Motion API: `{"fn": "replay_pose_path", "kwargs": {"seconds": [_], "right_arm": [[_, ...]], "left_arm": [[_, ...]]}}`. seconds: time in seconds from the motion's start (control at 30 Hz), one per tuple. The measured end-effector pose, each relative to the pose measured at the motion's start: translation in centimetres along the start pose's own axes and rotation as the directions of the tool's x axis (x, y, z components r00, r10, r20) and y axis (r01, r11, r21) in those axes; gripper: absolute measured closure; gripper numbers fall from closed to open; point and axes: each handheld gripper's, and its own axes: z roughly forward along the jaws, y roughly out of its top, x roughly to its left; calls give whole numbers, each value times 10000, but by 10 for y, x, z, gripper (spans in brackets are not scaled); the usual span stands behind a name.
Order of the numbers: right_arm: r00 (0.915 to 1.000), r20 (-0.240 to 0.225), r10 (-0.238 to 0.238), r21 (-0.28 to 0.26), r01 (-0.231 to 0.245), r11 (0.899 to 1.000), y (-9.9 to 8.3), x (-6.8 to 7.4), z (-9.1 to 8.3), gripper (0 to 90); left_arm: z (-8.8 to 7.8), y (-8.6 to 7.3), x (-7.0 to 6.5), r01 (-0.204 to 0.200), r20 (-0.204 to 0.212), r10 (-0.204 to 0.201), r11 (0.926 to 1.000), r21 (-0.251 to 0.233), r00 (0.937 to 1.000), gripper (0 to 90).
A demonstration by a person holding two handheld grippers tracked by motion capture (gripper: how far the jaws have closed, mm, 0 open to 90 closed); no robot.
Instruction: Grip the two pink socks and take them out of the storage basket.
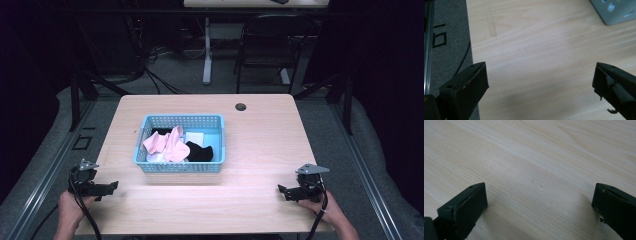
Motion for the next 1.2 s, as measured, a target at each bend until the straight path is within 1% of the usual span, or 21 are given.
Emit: {"fn": "replay_pose_path", "kwargs": {"seconds": [0.23, 0.27, 0.3, 0.33, 0.37, 0.4, 0.43, 0.47, 0.5, 0.53, 0.57, 0.63, 0.67, 0.7, 0.87, 0.93, 0.97, 1.07, 1.13, 1.17, 1.2], "right_arm": [[10000, 51, 23, 35, -23, 10000, 0, 1, 0, 0], [10000, 43, 32, 29, -32, 10000, 0, 1, 0, 0], [10000, 65, 65, -4, -65, 10000, 0, 1, 0, 0], [10000, 65, 65, -4, -65, 10000, 0, 1, 0, 0], [10000, 63, 68, -4, -68, 10000, 0, 1, 0, 0], [10000, 63, 68, -4, -68, 10000, 0, 1, 0, 0], [10000, 72, 38, 45, -38, 10000, 0, 1, 0, 0], [10000, 72, 38, 45, -38, 10000, 0, 1, 0, 0], [10000, 25, 58, 27, -58, 10000, 0, 1, 0, 0], [10000, 25, 58, 27, -58, 10000, 0, 1, 0, 0], [9999, 101, 61, 35, -61, 10000, 0, 1, 0, 0], [10000, 29, 51, 7, -51, 10000, 0, 1, 0, 0], [10000, 29, 51, 7, -51, 10000, 0, 1, 0, 0], [10000, 25, 52, 24, -52, 10000, 0, 1, 0, 0], [10000, 54, 13, 43, -13, 10000, 0, 0, 0, 0], [10000, 38, 34, 24, -34, 10000, 0, 1, 0, 0], [10000, 58, 16, 47, -16, 10000, 0, 0, 0, 0], [10000, -10, 54, 5, -54, 10000, 0, 1, 0, 0], [10000, 10, 42, -30, -42, 10000, 0, 1, 1, 0], [10000, 5, 55, -1, -55, 10000, 0, 1, 1, 0], [10000, 5, 55, -1, -55, 10000, 0, 1, 1, 0]], "left_arm": [[-12, 16, 1, 24, 246, -25, 10000, 35, 9997, 6], [-14, 20, 1, -32, 306, 31, 10000, 42, 9995, 6], [-21, 31, -2, -162, 377, 162, 9999, -5, 9992, 6], [-21, 31, -2, -162, 377, 162, 9999, -5, 9992, 6], [-27, 43, -6, -351, 405, 349, 9994, 38, 9986, 6], [-27, 43, -6, -351, 405, 349, 9994, 38, 9986, 7], [-33, 55, -9, -561, 517, 561, 9984, -5, 9971, 7], [-33, 55, -9, -561, 517, 561, 9984, -5, 9971, 7], [-37, 66, -12, -747, 548, 748, 9972, -36, 9957, 6], [-37, 66, -12, -747, 548, 748, 9972, -36, 9957, 6], [-39, 71, -13, -825, 557, 826, 9966, -42, 9950, 6], [-42, 85, -20, -1106, 655, 1101, 9939, 31, 9918, 3], [-42, 85, -20, -1106, 655, 1101, 9939, 31, 9918, 3], [-44, 94, -25, -1242, 660, 1240, 9923, -16, 9901, 3], [-44, 112, -34, -1634, 886, 1627, 9866, 8, 9827, 2], [-44, 115, -36, -1675, 880, 1671, 9859, -23, 9820, 2], [-44, 122, -39, -1742, 1075, 1733, 9847, -18, 9790, 2], [-43, 129, -42, -1772, 1257, 1766, 9842, -62, 9762, 2], [-39, 138, -48, -1973, 1523, 1944, 9803, 45, 9690, 2], [-37, 142, -50, -2089, 1500, 2052, 9779, 88, 9672, 2], [-37, 142, -50, -2089, 1500, 2052, 9779, 88, 9672, 2]]}}
